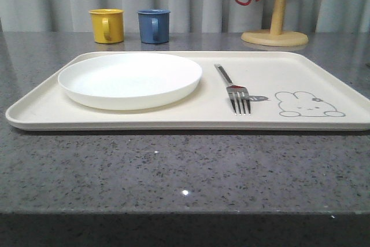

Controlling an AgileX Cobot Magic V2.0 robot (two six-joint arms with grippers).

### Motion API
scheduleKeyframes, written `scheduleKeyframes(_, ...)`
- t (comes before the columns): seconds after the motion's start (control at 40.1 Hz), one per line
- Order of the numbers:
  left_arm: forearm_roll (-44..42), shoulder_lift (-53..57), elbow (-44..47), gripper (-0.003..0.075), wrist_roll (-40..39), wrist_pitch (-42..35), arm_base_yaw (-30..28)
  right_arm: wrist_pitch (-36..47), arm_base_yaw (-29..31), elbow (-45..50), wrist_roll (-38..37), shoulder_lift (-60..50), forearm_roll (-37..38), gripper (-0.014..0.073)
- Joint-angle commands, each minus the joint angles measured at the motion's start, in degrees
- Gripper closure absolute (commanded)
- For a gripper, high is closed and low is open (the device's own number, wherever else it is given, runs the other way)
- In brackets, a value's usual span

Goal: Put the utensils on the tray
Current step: 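Grasp the silver chopsticks beside the tray with the right gripper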

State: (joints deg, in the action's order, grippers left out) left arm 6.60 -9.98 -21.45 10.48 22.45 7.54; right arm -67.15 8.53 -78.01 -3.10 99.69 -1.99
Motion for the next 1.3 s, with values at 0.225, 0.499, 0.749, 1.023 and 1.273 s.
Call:
scheduleKeyframes(0.225,0.7,-0.61,-1.55,0.0738,-0.54,-4.2,0.02,-2.03,0.24,-0.93,0.79,-1.07,-0.11,0.0582)
scheduleKeyframes(0.499,0.7,-0.61,-1.55,0.0738,-0.54,-4.2,0.02,-4.74,0.19,-4.63,-0.68,-5.48,0.02,0.0579)
scheduleKeyframes(0.749,0.7,-0.61,-1.55,0.0738,-0.54,-4.2,0.02,-9.35,-3.93,-9.88,-5.53,-11.2,0.02,0.0579)
scheduleKeyframes(1.023,0.7,-0.61,-1.55,0.0738,-0.54,-4.2,0.02,-9.35,-14.89,-10.22,-11.97,-12.62,-1.72,0.0579)
scheduleKeyframes(1.273,0.7,-0.61,-1.55,0.0738,-0.54,-4.2,0.02,-8.02,-25.37,-10.22,-16.88,-10.28,-2.28,0.0579)
